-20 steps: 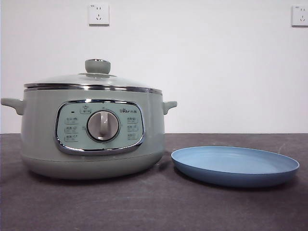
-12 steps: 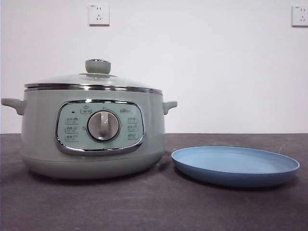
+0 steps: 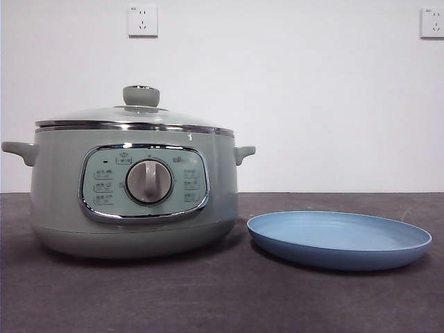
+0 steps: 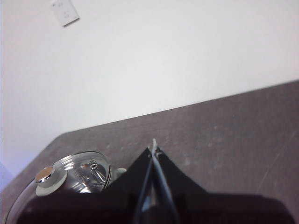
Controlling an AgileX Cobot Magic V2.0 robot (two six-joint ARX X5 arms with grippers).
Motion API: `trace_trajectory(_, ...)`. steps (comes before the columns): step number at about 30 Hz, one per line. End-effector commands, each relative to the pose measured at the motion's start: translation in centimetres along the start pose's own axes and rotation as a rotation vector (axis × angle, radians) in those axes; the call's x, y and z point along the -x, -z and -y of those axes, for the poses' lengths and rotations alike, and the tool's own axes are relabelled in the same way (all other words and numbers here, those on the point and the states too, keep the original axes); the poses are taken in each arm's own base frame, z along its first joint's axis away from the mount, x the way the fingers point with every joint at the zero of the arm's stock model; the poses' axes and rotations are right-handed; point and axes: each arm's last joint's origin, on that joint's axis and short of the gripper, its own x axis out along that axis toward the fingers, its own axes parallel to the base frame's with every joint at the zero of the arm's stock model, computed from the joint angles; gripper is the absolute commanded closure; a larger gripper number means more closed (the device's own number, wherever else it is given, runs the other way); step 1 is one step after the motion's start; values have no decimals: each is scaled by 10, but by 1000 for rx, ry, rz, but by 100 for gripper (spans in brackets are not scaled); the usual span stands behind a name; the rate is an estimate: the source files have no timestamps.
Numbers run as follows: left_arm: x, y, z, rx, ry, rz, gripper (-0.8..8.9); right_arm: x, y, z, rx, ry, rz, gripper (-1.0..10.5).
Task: Take the potato out from the steamer,put the potato on the plate,close the lid
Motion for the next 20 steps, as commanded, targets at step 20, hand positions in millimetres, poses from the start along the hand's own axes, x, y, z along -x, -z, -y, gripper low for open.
trace_trajectory(20,-89,-106,14,-137,154,-451,626,-107,-93,-38,194,-477,-435,754)
